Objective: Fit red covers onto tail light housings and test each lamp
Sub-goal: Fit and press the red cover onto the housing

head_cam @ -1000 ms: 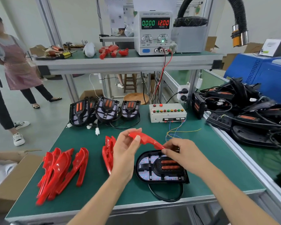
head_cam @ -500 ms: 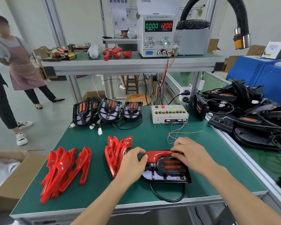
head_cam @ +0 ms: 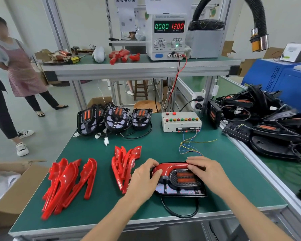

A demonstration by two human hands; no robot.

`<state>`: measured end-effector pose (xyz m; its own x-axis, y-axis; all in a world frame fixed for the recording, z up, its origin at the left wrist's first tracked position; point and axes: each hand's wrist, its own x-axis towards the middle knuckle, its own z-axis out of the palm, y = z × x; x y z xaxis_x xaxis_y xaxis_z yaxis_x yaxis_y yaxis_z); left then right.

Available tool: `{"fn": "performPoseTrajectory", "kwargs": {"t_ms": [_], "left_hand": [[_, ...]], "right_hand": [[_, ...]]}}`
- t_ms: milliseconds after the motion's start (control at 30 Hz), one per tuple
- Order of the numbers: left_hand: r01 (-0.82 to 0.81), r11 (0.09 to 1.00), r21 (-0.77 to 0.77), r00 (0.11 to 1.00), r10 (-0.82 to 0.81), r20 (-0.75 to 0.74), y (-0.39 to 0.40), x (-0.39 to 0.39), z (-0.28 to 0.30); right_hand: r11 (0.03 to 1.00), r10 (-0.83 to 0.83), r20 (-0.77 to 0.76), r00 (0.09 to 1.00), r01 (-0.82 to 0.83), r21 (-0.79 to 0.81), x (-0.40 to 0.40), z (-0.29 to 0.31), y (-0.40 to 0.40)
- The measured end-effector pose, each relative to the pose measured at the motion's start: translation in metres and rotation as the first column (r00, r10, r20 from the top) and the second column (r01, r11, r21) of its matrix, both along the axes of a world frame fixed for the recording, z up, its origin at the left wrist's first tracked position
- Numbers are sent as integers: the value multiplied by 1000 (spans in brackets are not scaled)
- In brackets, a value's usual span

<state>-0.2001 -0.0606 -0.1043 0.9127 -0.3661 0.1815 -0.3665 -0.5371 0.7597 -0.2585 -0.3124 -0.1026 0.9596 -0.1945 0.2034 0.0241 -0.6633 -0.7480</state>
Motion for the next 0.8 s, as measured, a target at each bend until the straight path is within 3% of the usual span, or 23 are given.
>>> {"fn": "performPoseTrajectory", "kwargs": {"t_ms": [167,367,600,800], "left_hand": [[17,1000,-21,1000,-18,-8,-1,-1,-3],[2,996,-84,999,-5,-40,-2,-6,-9],[-7,990,-141,1000,7,-3,-5,-10,-13],[-42,979,-202,998,31,-55,-4,-13,-12]], "right_hand": [[937,-181,9,983,170,304,-1,-9,16],[650,-307,-74,949,266,711,-7,-10,33],[616,-302,-187,935,342,710,-6,-9,36],[505,-197,-237,951,306,807,-5,-2,35]]}}
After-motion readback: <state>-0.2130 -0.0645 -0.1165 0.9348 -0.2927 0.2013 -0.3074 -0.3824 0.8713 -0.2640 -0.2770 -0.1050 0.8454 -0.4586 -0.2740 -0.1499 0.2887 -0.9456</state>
